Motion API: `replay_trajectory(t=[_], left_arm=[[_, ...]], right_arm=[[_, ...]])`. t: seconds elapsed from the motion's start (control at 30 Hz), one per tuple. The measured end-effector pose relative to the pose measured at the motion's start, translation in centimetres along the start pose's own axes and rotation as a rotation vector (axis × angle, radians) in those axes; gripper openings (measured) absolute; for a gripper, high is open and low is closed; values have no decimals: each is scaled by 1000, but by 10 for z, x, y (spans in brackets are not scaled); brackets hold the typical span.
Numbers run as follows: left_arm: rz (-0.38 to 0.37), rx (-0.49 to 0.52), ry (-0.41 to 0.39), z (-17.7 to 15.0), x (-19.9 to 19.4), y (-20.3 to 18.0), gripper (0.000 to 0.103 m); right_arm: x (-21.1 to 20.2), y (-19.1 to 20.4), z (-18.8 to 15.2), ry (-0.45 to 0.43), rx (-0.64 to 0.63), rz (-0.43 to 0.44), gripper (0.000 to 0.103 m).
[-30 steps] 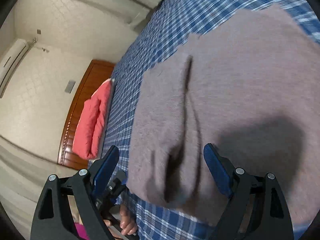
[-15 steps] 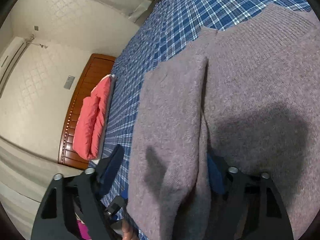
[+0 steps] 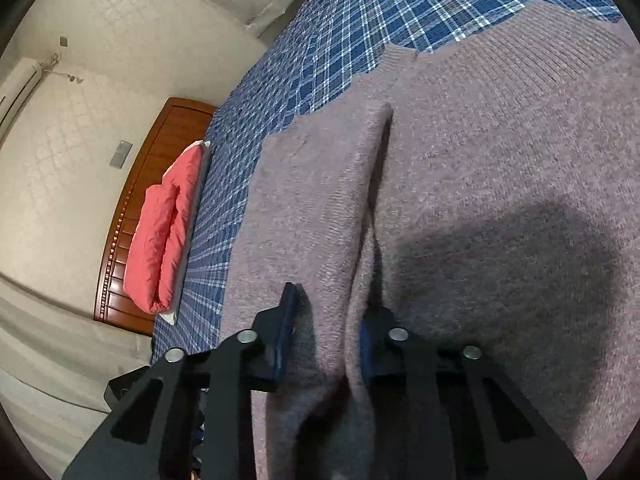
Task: Fold small clothes
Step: 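Grasp the folded sweater edge with the right gripper and lift it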
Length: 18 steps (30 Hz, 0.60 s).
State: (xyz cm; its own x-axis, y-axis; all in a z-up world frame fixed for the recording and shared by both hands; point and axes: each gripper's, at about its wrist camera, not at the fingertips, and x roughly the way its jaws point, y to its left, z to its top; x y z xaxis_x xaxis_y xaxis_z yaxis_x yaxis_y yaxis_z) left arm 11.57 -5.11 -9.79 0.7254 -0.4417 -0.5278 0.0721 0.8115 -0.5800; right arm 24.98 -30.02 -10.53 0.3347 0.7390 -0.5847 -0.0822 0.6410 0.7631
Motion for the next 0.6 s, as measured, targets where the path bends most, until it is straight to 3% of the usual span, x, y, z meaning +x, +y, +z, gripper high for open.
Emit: replay_trajectory(t=[0.1,0.37,0.6], left_arm=[[-1,-1,0,0,0,0,86],[-1,-1,-1,0,0,0,86],[1,1,-1,0,0,0,86]], right_arm=[[-2,-2,-1,-14,-7,-8,14],[-9,24,2,-73,-100,-80,11],[-65,30,17,-186,-139,-81,10]])
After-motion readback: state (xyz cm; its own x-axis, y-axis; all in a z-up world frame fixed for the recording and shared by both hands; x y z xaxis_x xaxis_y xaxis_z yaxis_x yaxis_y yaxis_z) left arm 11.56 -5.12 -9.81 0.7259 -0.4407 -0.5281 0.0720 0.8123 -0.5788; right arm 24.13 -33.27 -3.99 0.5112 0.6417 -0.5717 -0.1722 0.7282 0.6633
